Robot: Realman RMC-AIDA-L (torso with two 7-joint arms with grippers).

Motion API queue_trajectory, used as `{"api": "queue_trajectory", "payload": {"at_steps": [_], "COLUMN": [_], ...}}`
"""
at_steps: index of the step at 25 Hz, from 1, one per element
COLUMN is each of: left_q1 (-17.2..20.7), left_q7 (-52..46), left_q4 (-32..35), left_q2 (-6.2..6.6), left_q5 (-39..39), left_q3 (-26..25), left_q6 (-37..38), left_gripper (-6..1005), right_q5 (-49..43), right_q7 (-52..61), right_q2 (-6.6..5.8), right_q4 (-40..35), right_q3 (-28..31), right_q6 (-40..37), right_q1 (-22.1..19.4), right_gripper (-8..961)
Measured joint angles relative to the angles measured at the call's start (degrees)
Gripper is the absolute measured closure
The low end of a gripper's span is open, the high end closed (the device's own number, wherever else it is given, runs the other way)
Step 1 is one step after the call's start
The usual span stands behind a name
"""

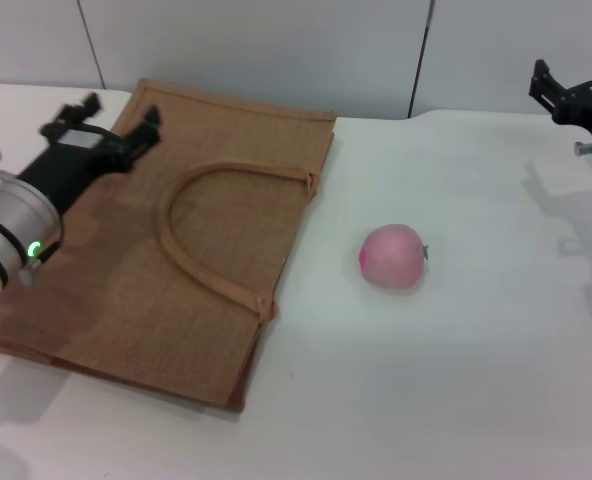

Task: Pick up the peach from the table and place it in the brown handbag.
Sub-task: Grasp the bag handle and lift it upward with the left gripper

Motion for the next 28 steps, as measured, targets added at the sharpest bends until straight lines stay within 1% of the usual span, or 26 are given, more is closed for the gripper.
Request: {"api": "queue_trajectory", "payload": {"at_steps": [4, 6, 16, 22, 28], "left_q1": [1.1, 1.9, 7.5, 7.9, 7.3], "left_q7": [-7.4, -11.7, -28.1, -35.1, -41.9], "left_q4": [4.4, 6.7, 16.8, 18.2, 19.8], "left_q2": [0.70, 0.94, 1.25, 1.56, 2.48], "left_q5": [10.3, 14.2, 27.5, 33.2, 40.2], "left_q3": [0.5, 0.5, 0.1, -0.3, -1.2], "left_q6": [0.0, -0.1, -0.1, 0.4, 1.0], "left_gripper": [125, 125, 125, 126, 126], "right_q5": [-0.1, -0.1, 0.0, 0.0, -0.1], "right_q7": [0.0, 0.0, 0.0, 0.0, 0.0], "right_q2": [0.04, 0.05, 0.10, 0.10, 0.10], "right_q4": [0.0, 0.0, 0.0, 0.0, 0.0], "right_q3": [0.0, 0.0, 0.0, -0.1, -0.4], "right_q6": [0.0, 0.0, 0.1, 0.1, 0.1], "right_q1": [0.0, 0.0, -0.2, -0.4, -0.4], "right_gripper": [61, 61, 61, 60, 60]}}
